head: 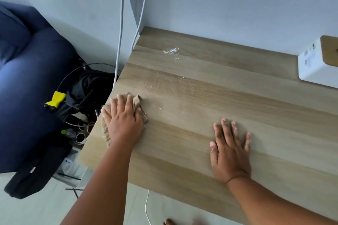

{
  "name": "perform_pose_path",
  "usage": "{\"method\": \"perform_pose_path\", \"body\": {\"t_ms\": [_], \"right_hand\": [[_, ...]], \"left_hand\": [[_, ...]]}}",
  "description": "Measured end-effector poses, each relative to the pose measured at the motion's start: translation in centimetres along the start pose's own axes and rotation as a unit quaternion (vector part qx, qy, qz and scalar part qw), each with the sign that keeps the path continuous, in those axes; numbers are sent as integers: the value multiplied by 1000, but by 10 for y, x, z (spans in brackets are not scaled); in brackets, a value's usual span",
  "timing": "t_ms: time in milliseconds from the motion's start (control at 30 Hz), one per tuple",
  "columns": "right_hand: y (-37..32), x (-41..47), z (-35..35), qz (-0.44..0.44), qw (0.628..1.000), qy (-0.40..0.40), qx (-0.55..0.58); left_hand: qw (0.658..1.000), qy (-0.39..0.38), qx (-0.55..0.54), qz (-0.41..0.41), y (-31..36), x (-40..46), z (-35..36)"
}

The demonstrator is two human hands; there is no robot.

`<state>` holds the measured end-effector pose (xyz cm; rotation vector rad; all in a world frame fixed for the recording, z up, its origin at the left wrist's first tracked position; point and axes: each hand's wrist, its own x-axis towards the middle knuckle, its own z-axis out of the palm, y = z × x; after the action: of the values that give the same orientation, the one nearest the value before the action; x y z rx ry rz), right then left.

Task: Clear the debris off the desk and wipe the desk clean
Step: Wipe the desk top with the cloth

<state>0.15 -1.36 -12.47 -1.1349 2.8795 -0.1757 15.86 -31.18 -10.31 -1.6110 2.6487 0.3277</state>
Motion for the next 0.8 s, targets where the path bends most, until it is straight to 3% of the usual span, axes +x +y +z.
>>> {"method": "perform_pose_path", "body": {"t_ms": [167,333,633,800], "right_hand": [[-3,1,-6,1,1000,-13,0],[-3,0,-7,1,1000,-9,0],[-4,1,-6,-3,1000,7,-4],[-4,1,-10,-6,1000,10,-4]], "left_hand": [[993,1,1,114,10,-13,6],[985,2,-4,174,28,-44,16],[989,12,-25,148,93,-118,42],[989,17,-21,148,122,-114,48]]}}
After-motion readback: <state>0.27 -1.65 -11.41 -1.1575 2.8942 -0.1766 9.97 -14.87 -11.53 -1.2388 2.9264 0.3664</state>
